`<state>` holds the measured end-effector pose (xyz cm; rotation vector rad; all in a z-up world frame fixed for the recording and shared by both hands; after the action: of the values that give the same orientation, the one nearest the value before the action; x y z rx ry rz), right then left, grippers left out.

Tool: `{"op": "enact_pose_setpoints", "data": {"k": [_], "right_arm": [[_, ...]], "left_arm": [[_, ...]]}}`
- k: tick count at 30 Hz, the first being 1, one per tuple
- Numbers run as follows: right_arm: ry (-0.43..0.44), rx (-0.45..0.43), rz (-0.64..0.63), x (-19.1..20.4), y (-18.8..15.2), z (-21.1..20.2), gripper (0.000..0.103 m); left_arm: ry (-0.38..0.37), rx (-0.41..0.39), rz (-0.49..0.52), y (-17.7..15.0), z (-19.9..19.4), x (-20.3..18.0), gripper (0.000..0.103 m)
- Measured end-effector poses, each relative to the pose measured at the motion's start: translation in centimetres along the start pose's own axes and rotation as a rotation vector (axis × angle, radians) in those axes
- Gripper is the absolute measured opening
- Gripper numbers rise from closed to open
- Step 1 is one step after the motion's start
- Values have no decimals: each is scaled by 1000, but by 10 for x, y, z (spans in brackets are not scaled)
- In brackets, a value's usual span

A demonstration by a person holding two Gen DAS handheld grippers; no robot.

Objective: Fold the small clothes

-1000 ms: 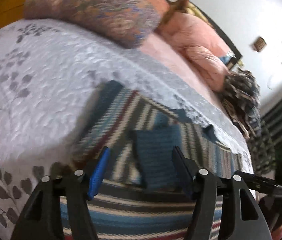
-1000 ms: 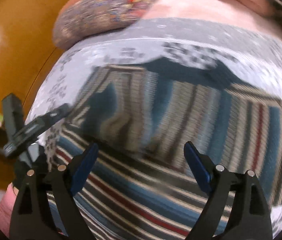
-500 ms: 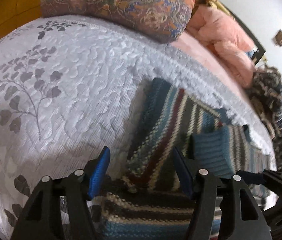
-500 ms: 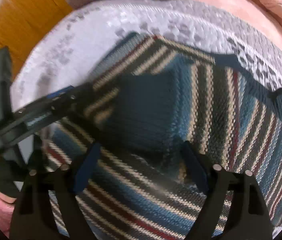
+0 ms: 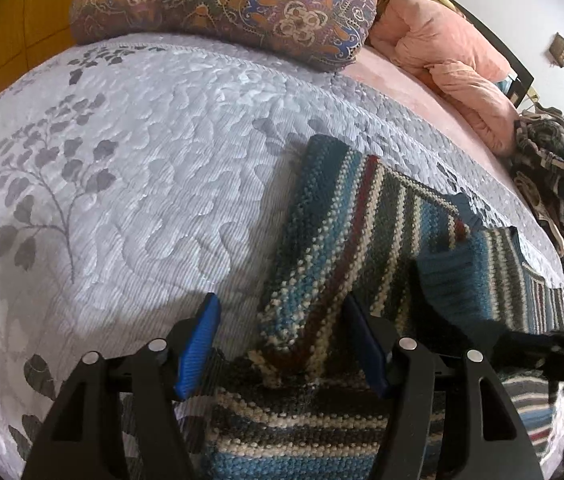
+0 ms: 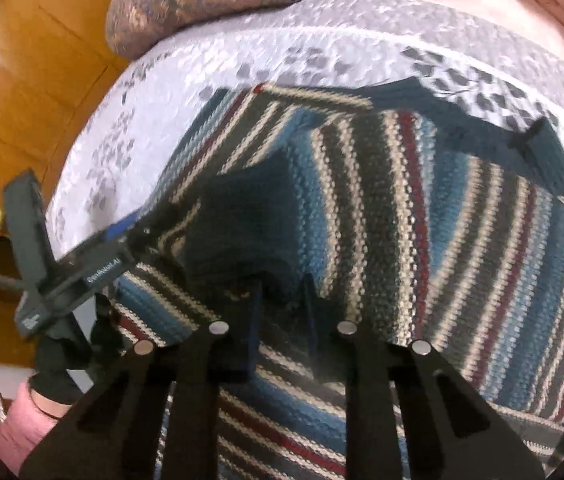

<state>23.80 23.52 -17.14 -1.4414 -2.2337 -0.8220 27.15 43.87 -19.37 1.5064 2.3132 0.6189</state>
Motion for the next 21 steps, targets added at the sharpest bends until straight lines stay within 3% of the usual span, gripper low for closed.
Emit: {"op": "enact_pose_setpoints", "data": {"k": [9, 16, 21], "right_arm": [[165, -171, 263, -52, -8, -72, 16], [38, -216, 355, -117, -38, -118, 20], [-5, -252, 344, -140, -47, -139, 26]], "left_arm": [[16, -12, 15, 0, 0, -1, 65], [21, -39, 14, 3, -7, -6, 64], [24, -120, 88, 7, -34, -34, 64]]}}
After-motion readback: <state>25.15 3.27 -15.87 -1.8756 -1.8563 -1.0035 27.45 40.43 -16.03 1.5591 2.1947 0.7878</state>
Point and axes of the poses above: each gripper's, at about its wrist camera, not at the fingertips, and z roughly the way its jaws point, x to its left, y to its top, the point moved 9 cm from there along z, roughly the way its jaws point, and after that the axes turned 14 degrees about y, right-handed, at the moved point
